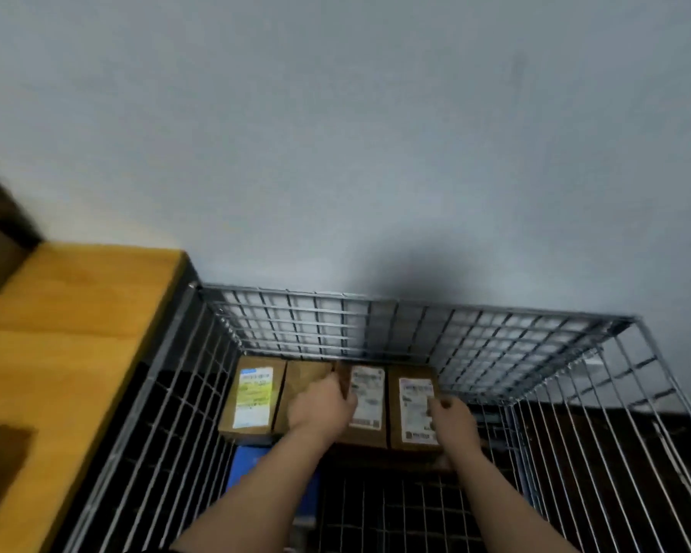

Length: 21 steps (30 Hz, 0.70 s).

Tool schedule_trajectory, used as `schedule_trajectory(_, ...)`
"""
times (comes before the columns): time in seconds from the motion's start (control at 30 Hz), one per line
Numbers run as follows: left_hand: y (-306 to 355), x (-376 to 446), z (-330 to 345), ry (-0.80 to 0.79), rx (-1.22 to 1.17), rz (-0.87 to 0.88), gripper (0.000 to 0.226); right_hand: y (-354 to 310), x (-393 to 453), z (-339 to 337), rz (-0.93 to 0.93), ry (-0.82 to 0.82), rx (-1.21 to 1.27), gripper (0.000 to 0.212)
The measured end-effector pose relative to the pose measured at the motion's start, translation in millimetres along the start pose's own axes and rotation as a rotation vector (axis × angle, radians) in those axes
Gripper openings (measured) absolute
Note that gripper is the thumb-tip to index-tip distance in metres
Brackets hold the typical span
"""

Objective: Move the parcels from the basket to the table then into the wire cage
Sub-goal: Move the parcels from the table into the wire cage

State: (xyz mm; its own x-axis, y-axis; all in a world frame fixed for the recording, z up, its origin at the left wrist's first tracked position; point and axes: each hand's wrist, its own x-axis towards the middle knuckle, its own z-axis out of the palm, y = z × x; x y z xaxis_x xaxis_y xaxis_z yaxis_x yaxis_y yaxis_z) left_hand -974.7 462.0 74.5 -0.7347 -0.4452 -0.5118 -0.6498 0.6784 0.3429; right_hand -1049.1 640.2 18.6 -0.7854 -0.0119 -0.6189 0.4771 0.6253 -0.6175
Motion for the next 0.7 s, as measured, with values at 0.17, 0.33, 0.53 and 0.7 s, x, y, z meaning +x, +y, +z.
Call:
schedule_trajectory(0.17, -23.1, -67.6, -121.5, 0.191, -0.02, 0.004, 0.031, -113.1, -92.4, 15.8, -0.216, -0.052, -0.067, 0.02)
schedule_trajectory(0.33, -84.1, -143.3, -225.0, 0.34, 0.006, 0.001, 0.035, -211.8, -203.2, 56.9, -0.428, -0.062, -0.045, 0.021)
schedule_trajectory(0.53, -179.8, -229.0, -318.0, 0.488, 0.061, -0.035, 0.034, -289.5, -329.5, 128.9, -0.622, -0.089, -0.076, 0.008)
schedule_trajectory(0.7, -252.6, -282.3, -363.1, 0.583, 0.117, -0.084, 0.032, -324.8, -417.0, 182.6, -0.718, -0.158, -0.131, 0.011)
